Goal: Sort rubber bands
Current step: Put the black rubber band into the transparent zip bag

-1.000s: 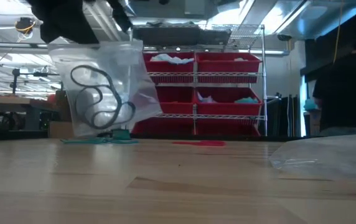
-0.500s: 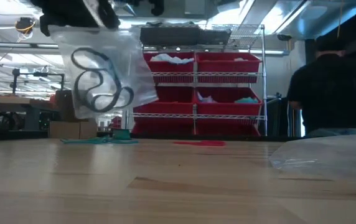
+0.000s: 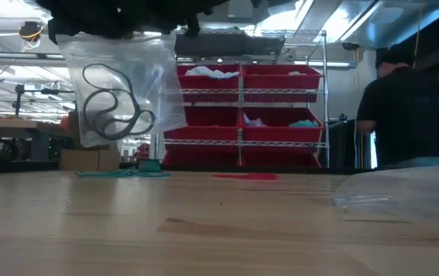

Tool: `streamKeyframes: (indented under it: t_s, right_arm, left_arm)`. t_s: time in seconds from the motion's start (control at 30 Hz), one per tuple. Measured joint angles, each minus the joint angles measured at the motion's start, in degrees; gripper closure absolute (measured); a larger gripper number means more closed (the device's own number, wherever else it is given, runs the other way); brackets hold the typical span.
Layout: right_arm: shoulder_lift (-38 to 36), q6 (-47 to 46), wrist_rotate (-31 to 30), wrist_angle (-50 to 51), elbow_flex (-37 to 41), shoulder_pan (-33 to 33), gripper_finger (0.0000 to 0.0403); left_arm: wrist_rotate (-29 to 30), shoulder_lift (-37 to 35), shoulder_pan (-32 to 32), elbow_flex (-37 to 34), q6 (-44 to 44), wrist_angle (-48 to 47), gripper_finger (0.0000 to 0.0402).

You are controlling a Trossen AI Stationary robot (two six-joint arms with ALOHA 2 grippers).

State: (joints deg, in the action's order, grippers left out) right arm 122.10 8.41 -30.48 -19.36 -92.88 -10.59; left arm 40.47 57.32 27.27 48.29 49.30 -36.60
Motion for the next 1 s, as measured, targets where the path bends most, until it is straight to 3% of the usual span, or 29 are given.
streamKeyframes:
  t_s: [0.6, 0.77, 1.0]
  right_arm:
    - [-0.04, 0.5, -3.45, 8.1, 0.0, -3.25, 0.0397]
    - [-0.04, -4.66, -3.35, 10.3, 0.0, -1.61, 0.0398]
    - [-0.04, -17.46, 2.65, 10.39, -0.15, -0.13, 0.0397]
  left_arm:
    - [0.37, 0.02, -2.75, 0.0, 1.95, -3.24, 0.0402]
    - [0.39, 0.02, -2.72, 0.0, 1.95, -3.1, 0.0402]
    - [0.33, 0.11, -1.79, -0.26, 1.73, -3.17, 0.0402]
